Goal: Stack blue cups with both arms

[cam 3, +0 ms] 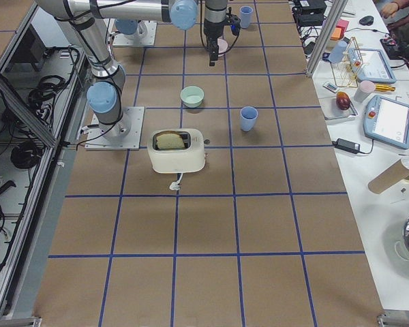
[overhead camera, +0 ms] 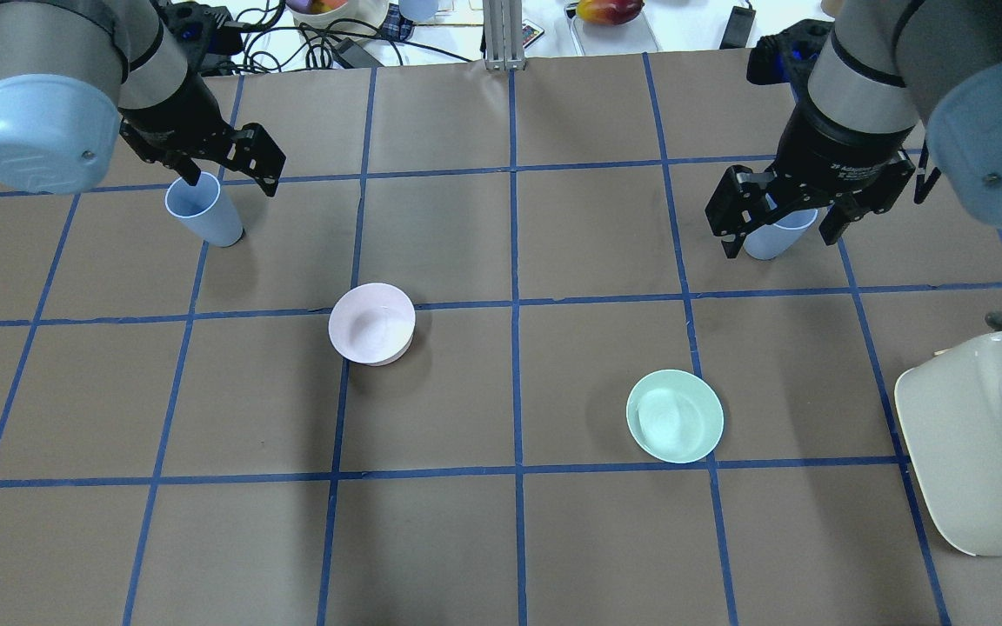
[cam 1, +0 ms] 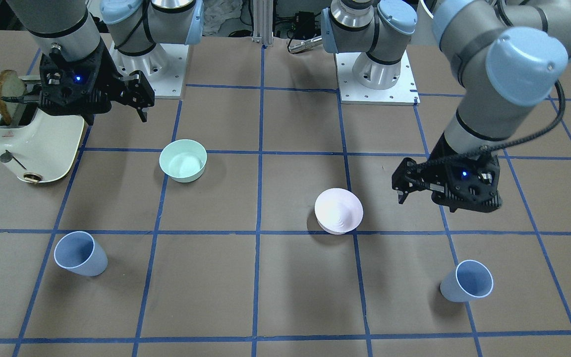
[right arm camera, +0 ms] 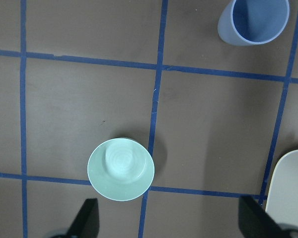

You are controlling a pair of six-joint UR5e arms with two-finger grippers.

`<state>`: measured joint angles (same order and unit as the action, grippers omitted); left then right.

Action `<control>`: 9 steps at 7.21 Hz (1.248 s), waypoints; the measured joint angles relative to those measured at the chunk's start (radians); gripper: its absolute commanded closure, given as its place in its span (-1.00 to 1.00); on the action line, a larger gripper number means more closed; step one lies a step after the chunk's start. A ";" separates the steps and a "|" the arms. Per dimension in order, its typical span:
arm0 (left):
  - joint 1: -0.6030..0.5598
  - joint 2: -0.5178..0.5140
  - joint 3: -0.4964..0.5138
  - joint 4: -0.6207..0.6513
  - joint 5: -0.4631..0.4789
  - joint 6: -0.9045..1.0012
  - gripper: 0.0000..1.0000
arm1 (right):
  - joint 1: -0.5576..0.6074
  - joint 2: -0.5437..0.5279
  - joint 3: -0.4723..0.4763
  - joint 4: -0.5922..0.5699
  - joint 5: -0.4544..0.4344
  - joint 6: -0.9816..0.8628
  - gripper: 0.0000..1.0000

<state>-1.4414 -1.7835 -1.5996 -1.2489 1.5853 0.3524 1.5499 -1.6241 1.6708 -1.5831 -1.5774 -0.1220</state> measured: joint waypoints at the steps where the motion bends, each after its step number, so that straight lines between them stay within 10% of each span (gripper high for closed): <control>1: 0.037 -0.051 -0.001 0.043 0.000 0.051 -1.00 | -0.008 0.005 -0.001 -0.023 0.002 0.003 -1.00; 8: 0.098 -0.257 -0.005 0.328 0.005 0.186 -0.67 | -0.164 0.348 -0.049 -0.480 0.003 -0.182 -1.00; 9: 0.102 -0.269 -0.006 0.344 0.004 0.201 0.00 | -0.169 0.390 -0.058 -0.523 0.006 -0.205 -1.00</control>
<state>-1.3391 -2.0520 -1.6060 -0.9052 1.5891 0.5531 1.3805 -1.2337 1.6129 -2.1063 -1.5713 -0.3270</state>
